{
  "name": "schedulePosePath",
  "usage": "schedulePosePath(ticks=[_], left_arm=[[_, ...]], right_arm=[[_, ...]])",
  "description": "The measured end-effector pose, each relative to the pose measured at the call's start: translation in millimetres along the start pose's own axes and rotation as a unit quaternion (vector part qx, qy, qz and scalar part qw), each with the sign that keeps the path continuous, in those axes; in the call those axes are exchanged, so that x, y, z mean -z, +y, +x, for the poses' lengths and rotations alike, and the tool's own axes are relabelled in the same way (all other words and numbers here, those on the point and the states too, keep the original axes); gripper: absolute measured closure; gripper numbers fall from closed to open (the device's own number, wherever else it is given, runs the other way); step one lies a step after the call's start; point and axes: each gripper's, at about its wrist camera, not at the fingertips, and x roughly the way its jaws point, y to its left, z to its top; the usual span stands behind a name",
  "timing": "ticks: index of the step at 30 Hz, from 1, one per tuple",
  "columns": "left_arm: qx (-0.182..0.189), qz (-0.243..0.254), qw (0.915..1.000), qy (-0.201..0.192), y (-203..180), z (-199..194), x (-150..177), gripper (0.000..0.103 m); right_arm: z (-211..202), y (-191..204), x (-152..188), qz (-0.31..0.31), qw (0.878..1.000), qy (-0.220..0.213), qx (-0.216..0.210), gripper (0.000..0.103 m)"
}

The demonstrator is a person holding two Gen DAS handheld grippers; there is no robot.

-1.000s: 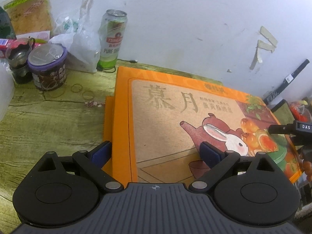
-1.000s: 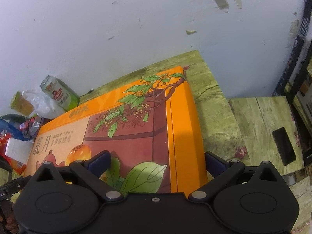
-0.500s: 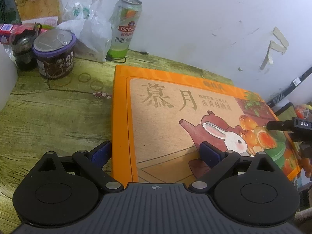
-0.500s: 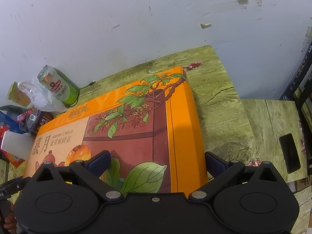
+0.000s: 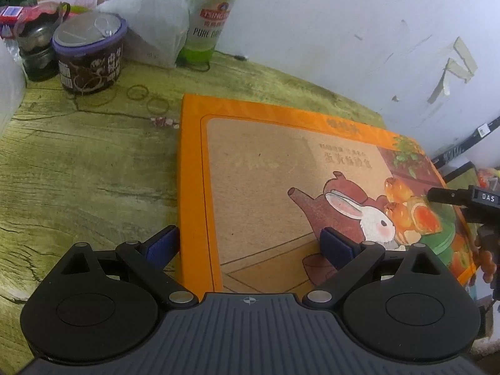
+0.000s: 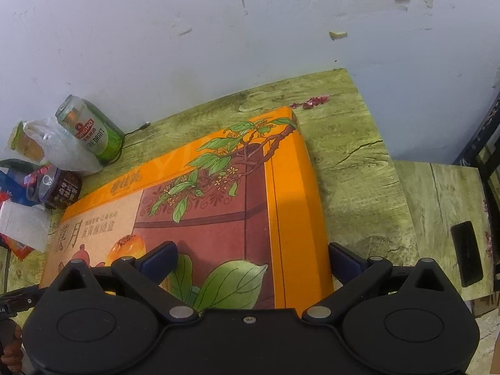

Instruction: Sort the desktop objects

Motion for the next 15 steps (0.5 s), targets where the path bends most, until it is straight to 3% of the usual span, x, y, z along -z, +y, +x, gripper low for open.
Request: schedulePosePath(ticks=[15], left_arm=[[-0.02,-0.018,0.9992,0.03,-2.4,8.4,-6.5,0.007]], right_arm=[[10.2,-14.4,12.2,0.02,0.999,0.002,-0.029,0.001]])
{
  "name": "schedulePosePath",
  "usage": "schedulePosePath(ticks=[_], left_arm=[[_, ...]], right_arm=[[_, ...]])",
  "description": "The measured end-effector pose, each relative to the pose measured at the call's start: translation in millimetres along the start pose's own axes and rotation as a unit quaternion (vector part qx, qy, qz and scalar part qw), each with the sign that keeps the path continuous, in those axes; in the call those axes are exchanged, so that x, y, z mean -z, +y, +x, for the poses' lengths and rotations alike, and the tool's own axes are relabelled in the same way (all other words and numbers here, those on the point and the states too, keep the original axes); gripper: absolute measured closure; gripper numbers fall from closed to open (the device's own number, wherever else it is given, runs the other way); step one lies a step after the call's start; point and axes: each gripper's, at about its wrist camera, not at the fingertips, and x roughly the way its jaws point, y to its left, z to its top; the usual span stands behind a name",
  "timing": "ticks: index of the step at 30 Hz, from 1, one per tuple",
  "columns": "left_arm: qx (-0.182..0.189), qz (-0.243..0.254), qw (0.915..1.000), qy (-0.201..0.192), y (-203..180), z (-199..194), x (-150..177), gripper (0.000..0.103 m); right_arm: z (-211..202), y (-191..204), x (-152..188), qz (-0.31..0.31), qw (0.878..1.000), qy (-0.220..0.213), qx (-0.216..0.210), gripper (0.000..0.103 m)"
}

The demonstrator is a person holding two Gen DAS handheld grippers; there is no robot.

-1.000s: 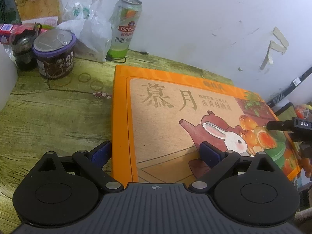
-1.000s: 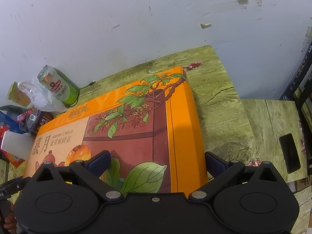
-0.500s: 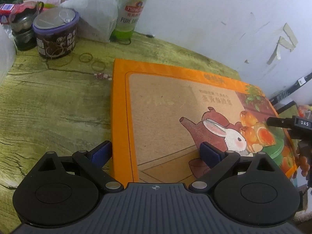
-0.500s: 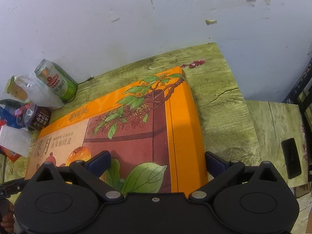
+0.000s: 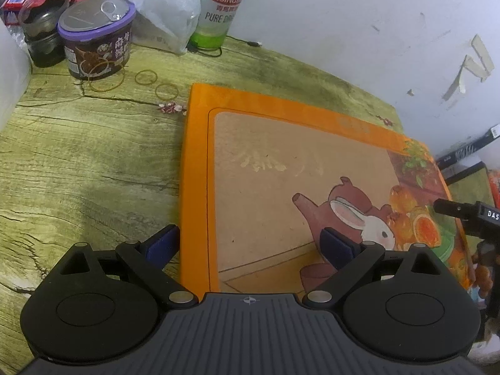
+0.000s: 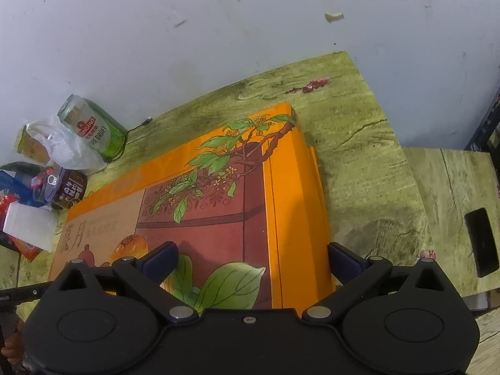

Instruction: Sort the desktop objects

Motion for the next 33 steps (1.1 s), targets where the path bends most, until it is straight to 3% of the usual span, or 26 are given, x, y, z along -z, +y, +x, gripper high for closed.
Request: schedulePosePath(ticks=[11,33], left_arm=[[-0.01,0.002,0.9999,0.004,-2.3,4.7,-2.7,0.007],[-0.004,0.002,0.9999,0.011,4.3,11.1,2.1,0.007]], right_arm=[[3.1,-6.8,0.6,0.01,1.0,-0.008,-0.012,0.001],[7.1,-5.9,3.6,0.003,1.0,0.015,0.006,0.001]])
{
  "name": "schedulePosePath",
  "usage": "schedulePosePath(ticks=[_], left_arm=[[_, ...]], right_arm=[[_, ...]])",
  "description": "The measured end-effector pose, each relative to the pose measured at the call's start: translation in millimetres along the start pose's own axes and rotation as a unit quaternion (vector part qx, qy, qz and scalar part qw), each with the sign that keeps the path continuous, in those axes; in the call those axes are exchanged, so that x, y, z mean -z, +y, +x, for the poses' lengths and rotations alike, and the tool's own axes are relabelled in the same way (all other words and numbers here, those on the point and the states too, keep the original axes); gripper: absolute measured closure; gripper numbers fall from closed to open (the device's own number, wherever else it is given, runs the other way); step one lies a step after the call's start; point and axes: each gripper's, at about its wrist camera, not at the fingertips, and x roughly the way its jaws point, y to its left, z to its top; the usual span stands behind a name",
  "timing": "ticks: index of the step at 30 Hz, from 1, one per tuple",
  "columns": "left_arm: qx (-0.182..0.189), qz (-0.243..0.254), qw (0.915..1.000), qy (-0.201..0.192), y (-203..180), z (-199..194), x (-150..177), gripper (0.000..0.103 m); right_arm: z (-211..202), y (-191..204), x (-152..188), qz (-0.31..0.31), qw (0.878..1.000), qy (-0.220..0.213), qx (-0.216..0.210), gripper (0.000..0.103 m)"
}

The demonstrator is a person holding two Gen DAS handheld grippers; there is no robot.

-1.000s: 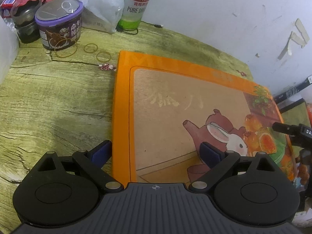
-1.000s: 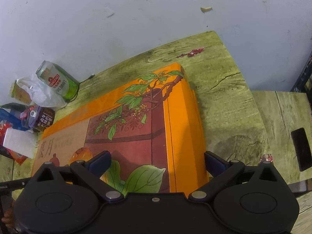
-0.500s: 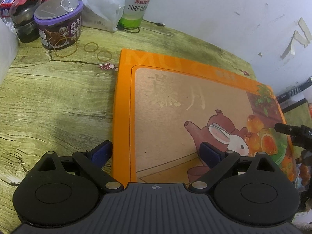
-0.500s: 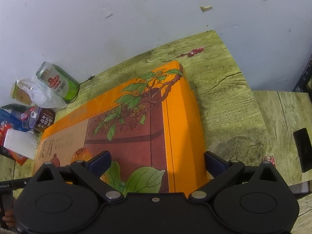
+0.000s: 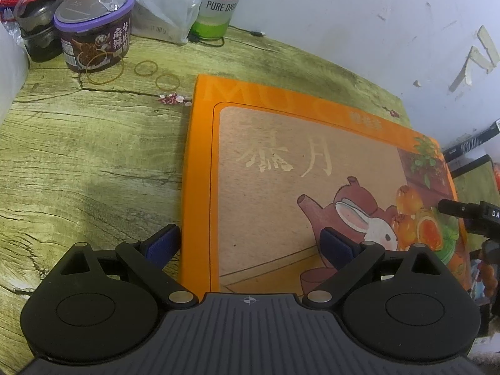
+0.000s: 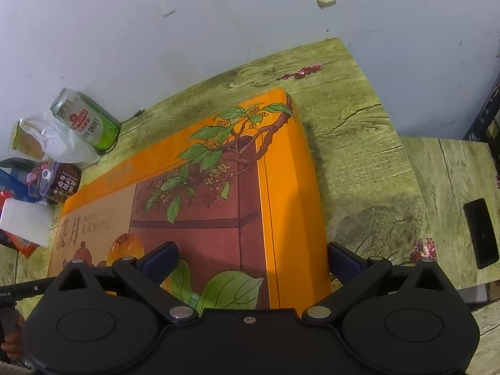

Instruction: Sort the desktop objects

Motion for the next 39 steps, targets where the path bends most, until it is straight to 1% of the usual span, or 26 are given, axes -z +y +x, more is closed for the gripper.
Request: schedulePosePath(ticks=[7,14,22,27,29,33,36,39], left_arm=[[-0.004,0.004,1.0,-0.002,-0.5,0.0,1.1,0.007],[-0.007,-0.002,0.9999,-0.011,1.6,-6.0,2.7,0.007],[-0.019,0.005,0.9995,-0.026,1.2,-17.3,0.1,0.007],[-0.021,0.015,0.9992,-0.029,-1.2,-17.2,0.1,0.007],[-0.025,0.02,0.9987,-0.039,-2.8,-20.1,-0.6,0.007],[-0.03,0.045,0.9952,-0.081,-9.4,-30.1,-9.2,0.007],[-0.031,0.063,0.9914,-0.11,-15.2,-33.4,-20.3,0.007],[-0.03,0.076,0.989,-0.123,-22.4,-29.2,-34.0,0.007]], right_arm=[[1.7,-0.2,1.1,0.001,1.0,0.001,0.001,0.001],[-0.4,-0.6,1.8,0.001,1.0,-0.004,0.0,0.002],[-6.7,-4.0,4.4,0.001,1.0,-0.018,-0.008,0.002],[-9.3,-9.3,6.6,0.003,1.0,-0.019,-0.003,0.002],[-13.7,-10.1,7.1,0.002,1.0,-0.025,0.002,0.002],[-28.8,-9.0,4.4,-0.013,0.999,-0.05,0.016,0.002],[-43.4,-4.3,-2.2,-0.025,0.996,-0.086,0.018,0.002],[-53.6,4.6,-12.1,-0.046,0.991,-0.127,0.022,0.003]])
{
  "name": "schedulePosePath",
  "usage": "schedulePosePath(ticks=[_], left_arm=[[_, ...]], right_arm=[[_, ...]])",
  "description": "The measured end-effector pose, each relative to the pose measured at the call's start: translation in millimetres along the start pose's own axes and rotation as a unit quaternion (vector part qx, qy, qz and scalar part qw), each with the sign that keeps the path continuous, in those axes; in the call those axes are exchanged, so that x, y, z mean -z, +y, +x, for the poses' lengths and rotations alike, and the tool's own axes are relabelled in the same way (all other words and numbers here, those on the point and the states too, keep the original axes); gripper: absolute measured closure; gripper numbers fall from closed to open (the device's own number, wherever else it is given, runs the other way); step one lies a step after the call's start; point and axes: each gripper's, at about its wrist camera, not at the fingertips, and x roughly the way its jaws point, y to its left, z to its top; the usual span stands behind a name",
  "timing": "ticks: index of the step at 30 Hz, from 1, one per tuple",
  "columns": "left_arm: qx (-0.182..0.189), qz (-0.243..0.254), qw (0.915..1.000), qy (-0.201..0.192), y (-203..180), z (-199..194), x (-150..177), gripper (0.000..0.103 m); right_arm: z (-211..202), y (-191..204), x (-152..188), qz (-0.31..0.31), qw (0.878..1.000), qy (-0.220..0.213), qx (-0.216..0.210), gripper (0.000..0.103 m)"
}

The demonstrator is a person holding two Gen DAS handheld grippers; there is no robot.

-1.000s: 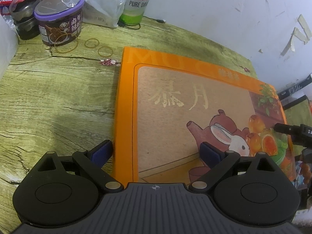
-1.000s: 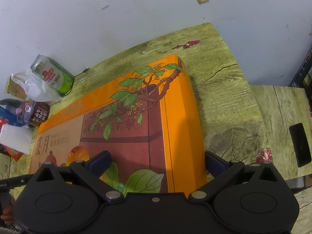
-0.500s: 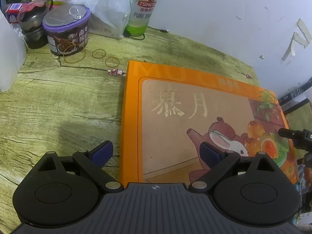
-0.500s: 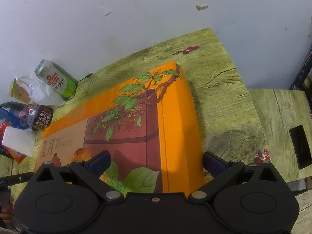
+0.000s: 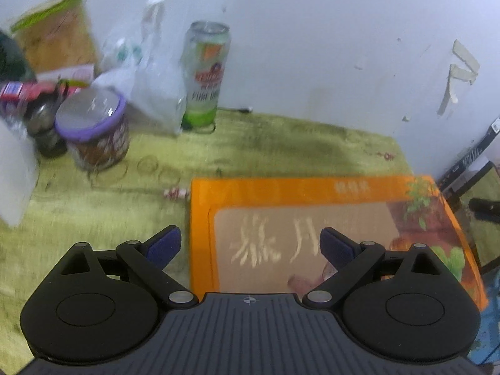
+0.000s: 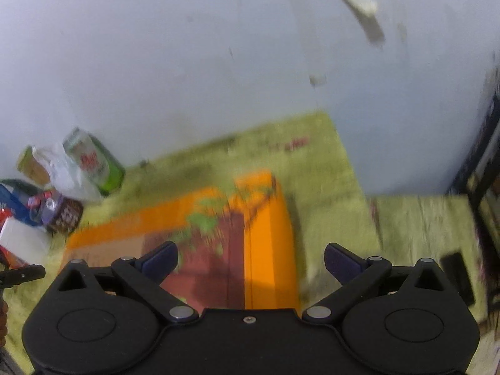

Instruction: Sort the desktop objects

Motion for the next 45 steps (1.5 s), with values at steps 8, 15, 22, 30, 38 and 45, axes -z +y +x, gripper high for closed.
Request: schedulePosePath(ticks=[8,15,22,30,38,45], left_arm=[[-0.007,0.024,0.9996,-0.009,-17.5,28.9,-19.6,0.02],[-0.015,0.042,0.999,0.004,-25.0,49.0,-21.3,0.023],[-0.022,0.057,0.9979,0.024,-29.7,63.0,-18.7,0.024],[-0.028,0.066,0.9968,0.034,-32.6,73.6,-16.9,0.025],[-0.022,0.08,0.9959,0.036,-37.7,76.1,-16.6,0.025],[-0.025,0.091,0.9948,0.038,-41.1,78.8,-16.0,0.023]], right_arm=[[28.9,28.6,-22.8,-0.075,0.996,-0.03,0.032,0.019],[57.4,44.2,-26.4,-0.105,0.994,-0.024,0.027,0.041],[72.9,46.9,-25.3,-0.119,0.992,-0.017,0.027,0.046],[79.6,44.9,-26.1,-0.129,0.991,-0.014,0.029,0.05],[88.2,36.2,-23.1,-0.109,0.993,0.012,0.042,0.05],[95.2,27.1,-17.8,-0.094,0.994,0.028,0.043,0.05]])
